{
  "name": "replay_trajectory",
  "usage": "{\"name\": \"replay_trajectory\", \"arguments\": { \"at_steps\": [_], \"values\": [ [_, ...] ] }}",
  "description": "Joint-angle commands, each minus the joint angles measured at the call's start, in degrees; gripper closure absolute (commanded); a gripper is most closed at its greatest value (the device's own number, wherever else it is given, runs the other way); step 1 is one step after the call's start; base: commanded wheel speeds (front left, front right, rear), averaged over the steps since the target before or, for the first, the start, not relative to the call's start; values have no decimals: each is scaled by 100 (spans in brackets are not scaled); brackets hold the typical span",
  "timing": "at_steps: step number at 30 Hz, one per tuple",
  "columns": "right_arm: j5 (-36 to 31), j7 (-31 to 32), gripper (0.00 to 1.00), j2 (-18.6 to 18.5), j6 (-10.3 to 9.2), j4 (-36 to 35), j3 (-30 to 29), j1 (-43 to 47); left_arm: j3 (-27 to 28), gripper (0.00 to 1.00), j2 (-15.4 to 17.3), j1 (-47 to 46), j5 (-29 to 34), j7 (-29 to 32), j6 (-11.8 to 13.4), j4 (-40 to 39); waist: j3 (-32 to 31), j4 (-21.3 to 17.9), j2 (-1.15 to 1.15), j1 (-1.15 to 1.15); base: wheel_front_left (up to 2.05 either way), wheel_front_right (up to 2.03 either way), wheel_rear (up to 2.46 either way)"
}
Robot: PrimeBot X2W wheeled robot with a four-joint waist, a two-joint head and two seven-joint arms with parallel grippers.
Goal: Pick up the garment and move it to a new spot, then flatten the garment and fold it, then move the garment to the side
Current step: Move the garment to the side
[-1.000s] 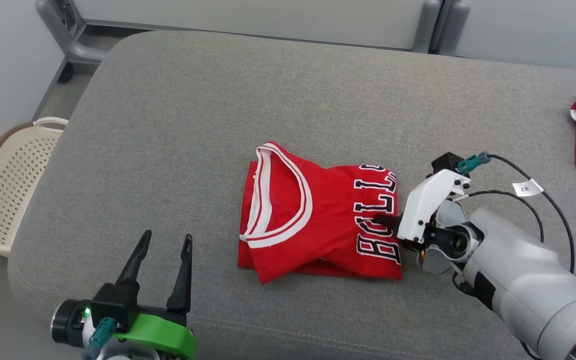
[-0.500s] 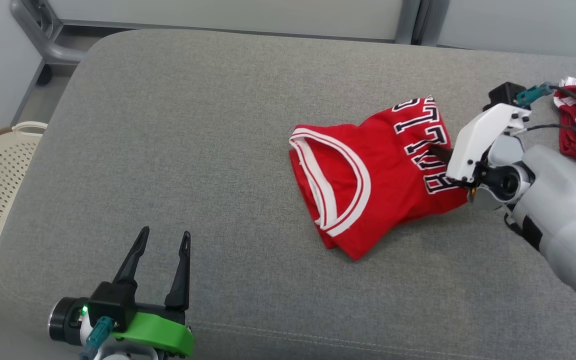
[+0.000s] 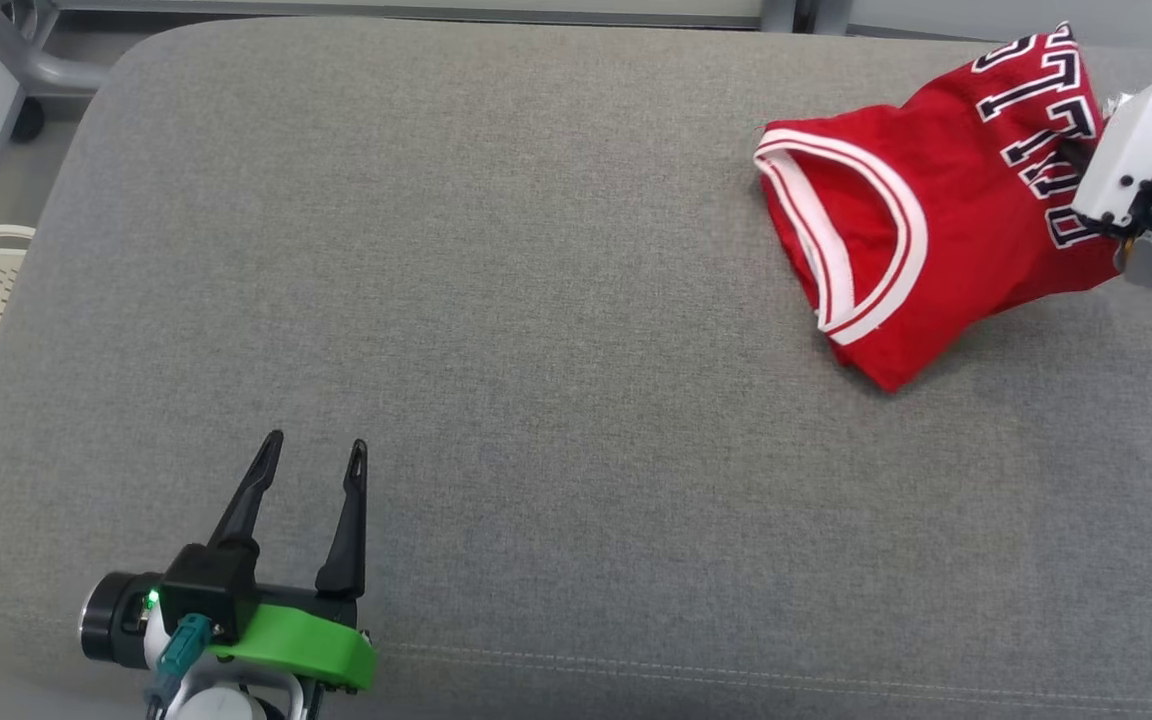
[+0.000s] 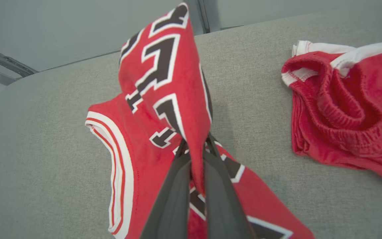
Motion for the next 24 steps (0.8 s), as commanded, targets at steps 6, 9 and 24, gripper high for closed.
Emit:
{"name": "replay_trajectory", "arguments": {
  "at_steps": [6, 9, 24],
  "values": [
    [-162, -200, 100, -203, -1, 398, -8, -458, -66, 0, 94, -230, 43, -9, -12, -24, 253, -128, 0, 0, 0, 0, 0],
    [-220, -240, 100, -280, -1, 495, -3, -623, -82, 0, 117, -276, 41, -9, -12, -48, 363, -144, 0, 0, 0, 0, 0],
    [-464, -263, 100, -731, -1, 634, -8, -1281, -99, 0, 239, -442, 71, -9, -11, -121, 858, -415, 0, 0, 0, 0, 0]
  ]
}}
